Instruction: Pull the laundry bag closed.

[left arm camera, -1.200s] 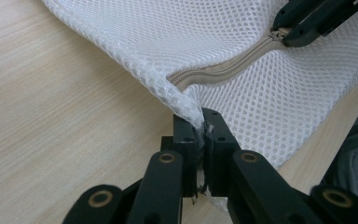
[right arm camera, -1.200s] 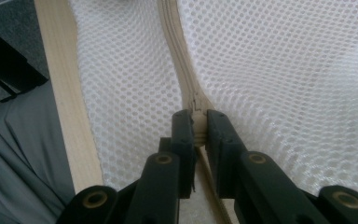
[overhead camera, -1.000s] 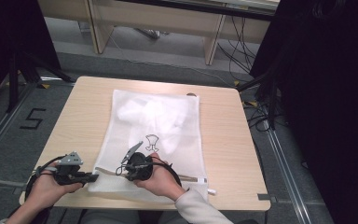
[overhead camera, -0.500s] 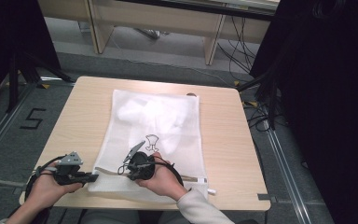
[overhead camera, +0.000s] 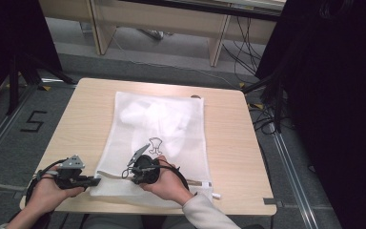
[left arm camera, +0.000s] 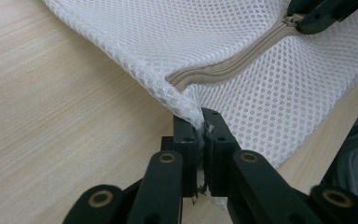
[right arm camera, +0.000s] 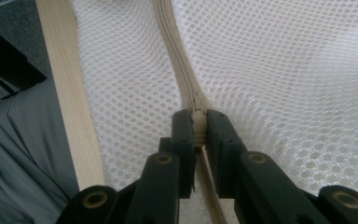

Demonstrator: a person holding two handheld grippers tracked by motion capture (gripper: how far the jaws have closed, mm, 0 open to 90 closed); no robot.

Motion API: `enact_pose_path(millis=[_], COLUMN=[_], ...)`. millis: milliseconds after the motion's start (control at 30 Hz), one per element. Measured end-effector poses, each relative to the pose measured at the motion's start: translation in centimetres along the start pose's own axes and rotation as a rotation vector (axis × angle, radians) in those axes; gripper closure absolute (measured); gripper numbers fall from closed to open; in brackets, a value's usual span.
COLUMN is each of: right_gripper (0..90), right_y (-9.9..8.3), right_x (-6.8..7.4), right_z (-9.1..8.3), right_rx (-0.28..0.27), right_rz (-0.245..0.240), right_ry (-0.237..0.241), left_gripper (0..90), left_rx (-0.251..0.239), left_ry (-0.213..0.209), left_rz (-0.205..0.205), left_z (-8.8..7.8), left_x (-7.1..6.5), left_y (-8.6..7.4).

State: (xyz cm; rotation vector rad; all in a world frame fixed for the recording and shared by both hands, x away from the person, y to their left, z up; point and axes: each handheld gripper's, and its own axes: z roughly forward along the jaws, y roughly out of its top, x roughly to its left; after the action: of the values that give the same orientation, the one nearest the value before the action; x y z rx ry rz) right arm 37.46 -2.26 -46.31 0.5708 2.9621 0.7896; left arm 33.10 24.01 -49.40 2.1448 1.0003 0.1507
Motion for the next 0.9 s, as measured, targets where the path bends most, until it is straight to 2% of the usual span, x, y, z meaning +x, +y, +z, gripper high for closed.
enact_pose_path(millis=[500,533,567,900], right_gripper=[82.5,82.4,82.5,82.5], right_y=[-0.18,-0.18,-0.20,-0.41], right_x=[-0.11,-0.11,-0.10,-0.27], right_z=[-0.39,-0.40,-0.38,-0.63], right_rx=[-0.004,-0.003,-0.002,-0.001], right_rz=[0.001,0.001,0.000,0.007], right_ry=[0.009,0.008,0.001,0.001], left_gripper=[84.7,84.7,84.6,84.6], left_rx=[-0.001,-0.012,-0.001,0.000], left_ry=[0.000,0.008,-0.001,0.001], left_rz=[-0.001,-0.002,-0.003,-0.001], left_z=[0.01,0.08,0.01,0.03], left_x=[-0.01,-0.07,-0.01,0.00], left_y=[0.02,-0.03,0.00,0.01])
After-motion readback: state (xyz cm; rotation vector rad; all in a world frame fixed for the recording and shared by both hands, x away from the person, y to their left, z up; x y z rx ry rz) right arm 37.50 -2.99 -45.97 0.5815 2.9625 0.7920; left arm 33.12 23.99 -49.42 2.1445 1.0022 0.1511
